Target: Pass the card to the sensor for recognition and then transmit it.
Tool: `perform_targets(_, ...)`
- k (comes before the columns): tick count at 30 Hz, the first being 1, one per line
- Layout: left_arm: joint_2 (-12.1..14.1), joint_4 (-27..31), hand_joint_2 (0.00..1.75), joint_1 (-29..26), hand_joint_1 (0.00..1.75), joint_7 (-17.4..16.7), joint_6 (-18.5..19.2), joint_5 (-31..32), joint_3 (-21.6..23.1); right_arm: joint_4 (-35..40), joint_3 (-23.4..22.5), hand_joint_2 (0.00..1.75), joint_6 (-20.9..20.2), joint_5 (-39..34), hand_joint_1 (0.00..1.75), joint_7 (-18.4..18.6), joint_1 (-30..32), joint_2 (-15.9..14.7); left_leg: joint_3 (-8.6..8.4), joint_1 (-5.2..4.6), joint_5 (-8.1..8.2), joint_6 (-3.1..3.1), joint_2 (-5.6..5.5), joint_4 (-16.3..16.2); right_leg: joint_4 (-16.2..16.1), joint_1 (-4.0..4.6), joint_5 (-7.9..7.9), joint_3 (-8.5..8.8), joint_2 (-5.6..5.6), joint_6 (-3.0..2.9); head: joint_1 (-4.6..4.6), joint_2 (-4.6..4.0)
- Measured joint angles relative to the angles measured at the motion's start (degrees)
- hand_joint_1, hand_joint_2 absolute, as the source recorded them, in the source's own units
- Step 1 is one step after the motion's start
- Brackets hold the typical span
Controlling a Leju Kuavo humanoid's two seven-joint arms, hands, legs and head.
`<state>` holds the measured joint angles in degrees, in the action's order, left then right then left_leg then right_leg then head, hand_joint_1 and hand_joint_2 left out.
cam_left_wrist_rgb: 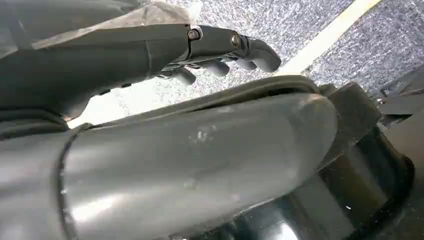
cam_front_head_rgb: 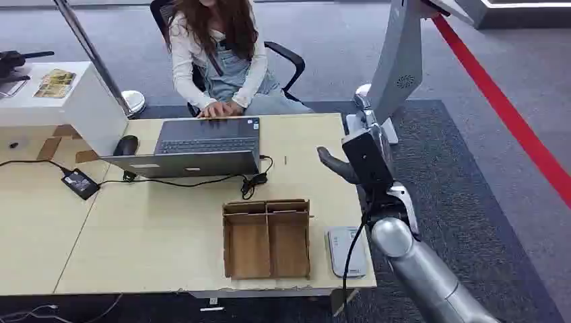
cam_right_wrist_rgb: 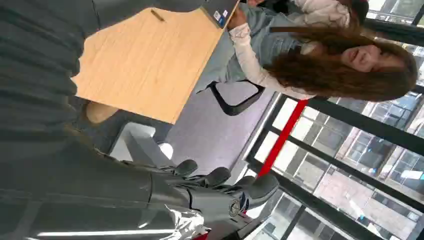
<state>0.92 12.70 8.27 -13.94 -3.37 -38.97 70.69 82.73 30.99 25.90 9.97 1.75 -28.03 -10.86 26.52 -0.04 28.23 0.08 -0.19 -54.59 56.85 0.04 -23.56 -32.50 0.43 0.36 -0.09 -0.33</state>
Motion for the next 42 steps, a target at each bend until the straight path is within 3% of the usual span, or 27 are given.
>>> perform_targets(31,0.0,0.0,0.00,0.0,0.00,0.0,0.2,0.0,0.0,-0.1,0.0,1.75,0.1,0.1,0.00,-0.3,-0.3,0.1,0.01,0.00,0.00,0.00,0.00,0.0,0.0,0.00,0.00,0.00,0.00,0.00,0.00,0.00)
perform_targets(38,0.0,0.0,0.00,0.0,0.00,0.0,0.3,0.8,0.0,-1.5,0.2,1.75,0.2,1.5,0.00,-0.1,-2.4,0.2,0.03,0.00,-0.01,0.00,-0.02,0.0,0.0,-0.01,0.00,0.00,-0.01,0.00,0.00,0.00)
perform_targets(42,0.0,0.0,0.00,0.2,0.00,0.4,0.3,1.4,0.0,-5.0,0.6,1.75,0.8,5.0,0.00,0.6,-7.0,0.6,0.04,0.00,-0.05,-0.01,0.00,0.0,0.0,-0.01,0.06,-0.03,0.01,-0.05,0.02,0.00)
